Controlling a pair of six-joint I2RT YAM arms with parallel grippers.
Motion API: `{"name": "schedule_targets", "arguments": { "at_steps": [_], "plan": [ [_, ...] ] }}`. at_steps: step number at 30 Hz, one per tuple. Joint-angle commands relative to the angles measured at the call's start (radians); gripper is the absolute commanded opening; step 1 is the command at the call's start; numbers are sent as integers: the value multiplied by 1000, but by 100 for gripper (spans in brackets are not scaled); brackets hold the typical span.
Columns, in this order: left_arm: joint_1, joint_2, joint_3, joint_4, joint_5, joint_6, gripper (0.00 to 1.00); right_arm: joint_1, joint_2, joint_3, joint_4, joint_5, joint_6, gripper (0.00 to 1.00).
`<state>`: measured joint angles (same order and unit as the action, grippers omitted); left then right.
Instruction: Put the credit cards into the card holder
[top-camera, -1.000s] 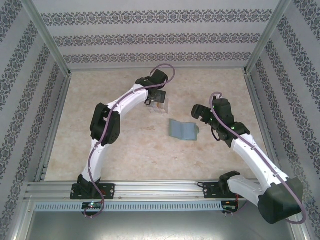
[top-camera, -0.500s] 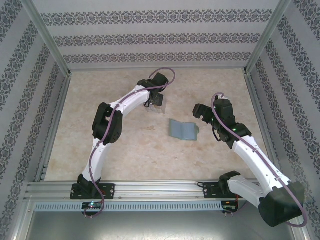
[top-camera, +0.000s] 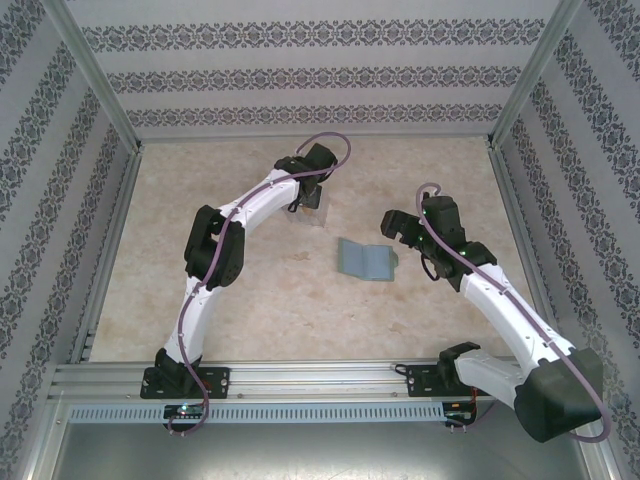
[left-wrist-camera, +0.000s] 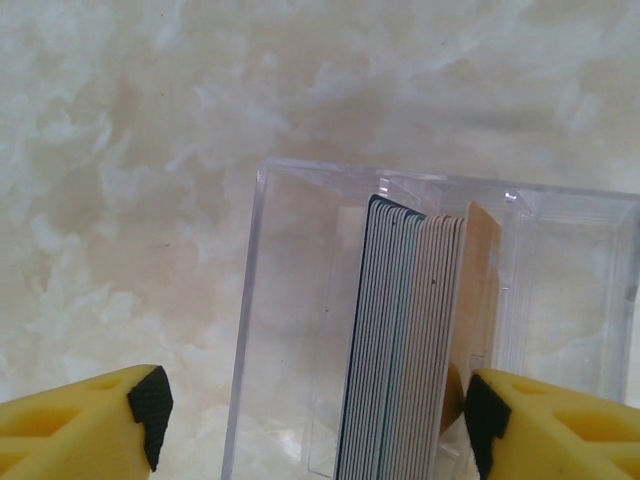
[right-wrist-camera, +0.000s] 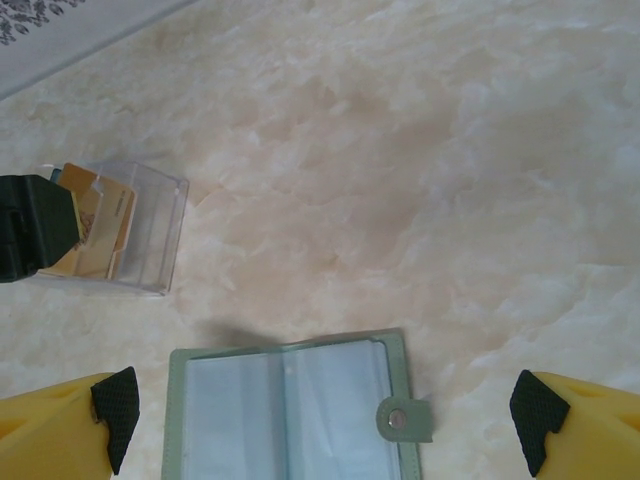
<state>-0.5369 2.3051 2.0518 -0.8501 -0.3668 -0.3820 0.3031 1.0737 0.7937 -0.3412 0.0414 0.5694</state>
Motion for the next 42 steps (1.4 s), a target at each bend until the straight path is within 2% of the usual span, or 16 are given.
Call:
{"name": "schedule_targets", "arguments": {
  "at_steps": [1,4,10,13,18,21,24,28,35,42],
  "plan": [
    [-3,-20,28,-55,5,-8,74,1,14,45,-2,-37,3,98],
    [-2,-8,41,-65,5,-4,65,11,19,48,7,-35,6,98],
    [1,29,118,-138,19,8,40,25,-19,39,39,-75,66,98],
    [1,24,121,-152,28,-2,38,36,-55,36,41,-68,73,98],
    [2,26,120,-148,45,3,38,36,-80,31,34,-60,54,98],
    [1,22,115,-151,81,-6,52,36,-70,44,13,-71,44,98],
    [0,13,94,-132,74,-21,60,36,-70,40,15,-75,39,98],
    [2,20,96,-133,51,-16,62,36,-71,38,15,-75,35,98],
    [0,36,100,-119,114,4,60,30,-61,38,11,-80,28,98],
    [2,64,115,-125,97,10,65,27,-34,53,11,-110,22,98]
  ]
}}
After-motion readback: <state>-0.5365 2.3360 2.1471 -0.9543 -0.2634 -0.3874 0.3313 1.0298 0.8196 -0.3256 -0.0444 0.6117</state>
